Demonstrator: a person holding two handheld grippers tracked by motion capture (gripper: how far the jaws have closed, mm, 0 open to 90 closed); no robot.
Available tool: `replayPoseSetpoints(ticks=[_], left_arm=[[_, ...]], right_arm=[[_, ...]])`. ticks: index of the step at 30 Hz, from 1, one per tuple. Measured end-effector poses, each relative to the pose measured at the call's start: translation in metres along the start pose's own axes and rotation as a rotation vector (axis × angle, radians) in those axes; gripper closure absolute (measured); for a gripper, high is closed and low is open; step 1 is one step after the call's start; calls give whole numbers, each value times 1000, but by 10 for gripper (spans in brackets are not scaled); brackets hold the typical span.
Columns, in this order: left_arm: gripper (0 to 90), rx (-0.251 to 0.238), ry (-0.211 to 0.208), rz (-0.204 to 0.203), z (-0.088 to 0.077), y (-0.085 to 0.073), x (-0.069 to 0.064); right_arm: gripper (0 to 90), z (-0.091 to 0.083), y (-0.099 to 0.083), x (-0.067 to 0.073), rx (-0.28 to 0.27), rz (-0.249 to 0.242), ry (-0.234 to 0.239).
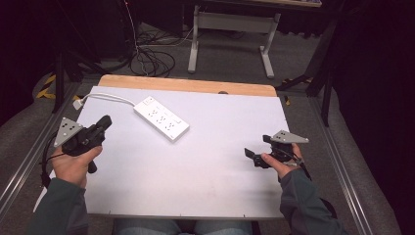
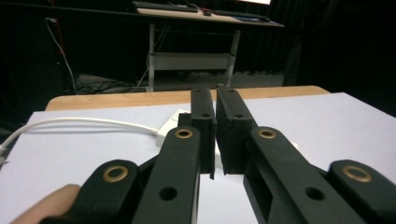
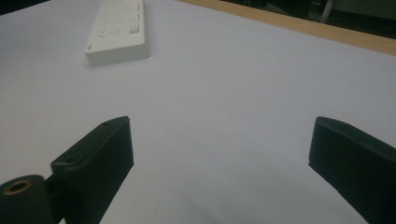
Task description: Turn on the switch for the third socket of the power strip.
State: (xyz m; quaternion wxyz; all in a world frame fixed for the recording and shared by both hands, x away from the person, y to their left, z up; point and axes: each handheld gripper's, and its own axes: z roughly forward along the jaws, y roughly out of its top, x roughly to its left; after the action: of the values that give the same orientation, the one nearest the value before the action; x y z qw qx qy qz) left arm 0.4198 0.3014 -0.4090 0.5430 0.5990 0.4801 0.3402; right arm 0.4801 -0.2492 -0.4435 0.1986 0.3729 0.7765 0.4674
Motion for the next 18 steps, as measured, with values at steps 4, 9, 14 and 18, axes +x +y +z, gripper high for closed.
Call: replayPoseSetpoints(ticks=[4,9,14,18], left_arm=[[775,-12,11,-15,-4,-1,4],[523,-34,36,-19,-9,0,5],[393,-24,45,-19,-10,-1,8],[274,-20,51,-10,-11,-2,8]], right_arm=[[69,0,0,0,-3,2,2],[69,0,0,0,-2,2,1],[69,-1,0,0,-3,2,0],[68,-1,0,0,-3,3,-1]])
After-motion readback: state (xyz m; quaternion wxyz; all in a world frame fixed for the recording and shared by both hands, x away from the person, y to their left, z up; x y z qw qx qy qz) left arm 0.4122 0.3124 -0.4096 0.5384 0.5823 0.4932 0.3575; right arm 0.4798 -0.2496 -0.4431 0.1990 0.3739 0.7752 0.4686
